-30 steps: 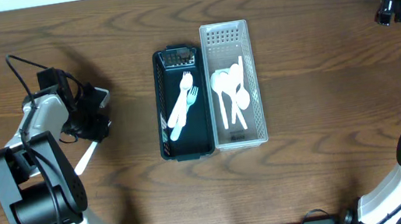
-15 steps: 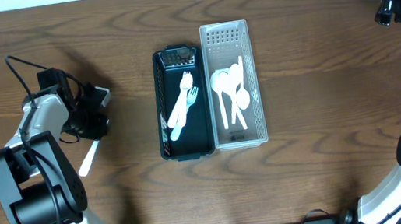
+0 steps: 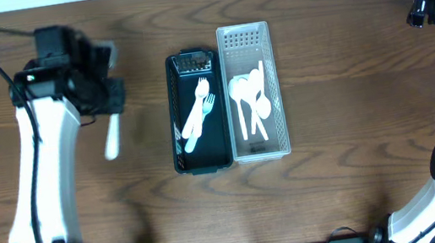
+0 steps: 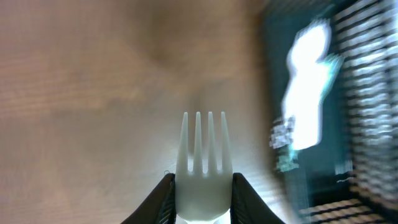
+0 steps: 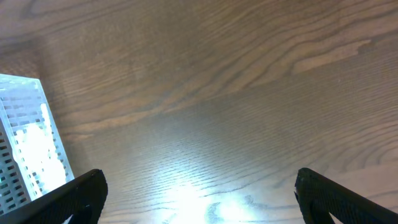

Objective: Pack container
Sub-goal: 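Carry the fork into the black basket and open the gripper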

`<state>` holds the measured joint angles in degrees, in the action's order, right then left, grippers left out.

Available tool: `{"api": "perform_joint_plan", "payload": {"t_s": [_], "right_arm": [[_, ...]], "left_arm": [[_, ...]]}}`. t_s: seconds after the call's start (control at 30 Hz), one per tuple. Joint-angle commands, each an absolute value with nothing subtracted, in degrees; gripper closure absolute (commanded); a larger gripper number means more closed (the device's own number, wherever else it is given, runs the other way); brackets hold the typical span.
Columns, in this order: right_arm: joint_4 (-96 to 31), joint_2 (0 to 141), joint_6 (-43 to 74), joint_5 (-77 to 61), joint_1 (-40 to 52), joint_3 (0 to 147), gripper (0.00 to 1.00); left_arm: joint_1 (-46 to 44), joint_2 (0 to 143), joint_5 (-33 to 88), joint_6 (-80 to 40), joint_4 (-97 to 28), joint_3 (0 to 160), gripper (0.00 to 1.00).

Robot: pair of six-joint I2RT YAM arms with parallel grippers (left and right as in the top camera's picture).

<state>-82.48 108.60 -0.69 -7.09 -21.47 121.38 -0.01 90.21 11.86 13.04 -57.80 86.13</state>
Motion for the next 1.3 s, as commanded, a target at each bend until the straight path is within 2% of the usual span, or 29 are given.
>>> {"api": "perform_joint_plan", "payload": {"t_s": [0.0,0.2,0.37,0.83,0.9,0.93,1.07,1.27], "right_arm": [[-82.8,108.8,-1.4,-7.6,-21.7,121.4,0.01],[-83.4,108.8,-1.4,-7.6,-21.7,121.3,0.01],[-83.5,108.8,-1.3,-7.6,-21.7,121.3,0.01],[-84.3,108.8,-1.3,-8.0,-21.7,121.3,0.01],[-84.3,108.8,-1.4,-8.0,-21.7,121.3,0.01],[-84.4,108.8,-1.4,-8.0,-21.7,121.3,0.01],[-84.3,108.7,-1.4,-8.0,-21.7,121.3,0.01],[-82.9,108.2,-1.8,-8.1,-20.7,121.4,0.01]], "left_arm": [[-6.0,87.5,12.6,-0.3,-58.5,89.0,0.94],[-15.2,89.1,12.4,-16.1,-56.8,89.2,0.94],[-18.0,95.3,12.4,-17.1,-56.1,89.2,0.94],[-18.7,112.6,12.5,-17.3,-55.4,89.2,0.94],[-18.7,114.1,12.5,-17.3,-55.1,89.2,0.75],[-18.7,114.4,12.5,-17.3,-55.1,89.2,0.70],[-18.7,114.5,12.5,-17.0,-54.4,89.2,0.60],[-18.7,110.2,12.4,-10.1,-52.6,90.2,0.47]]}}
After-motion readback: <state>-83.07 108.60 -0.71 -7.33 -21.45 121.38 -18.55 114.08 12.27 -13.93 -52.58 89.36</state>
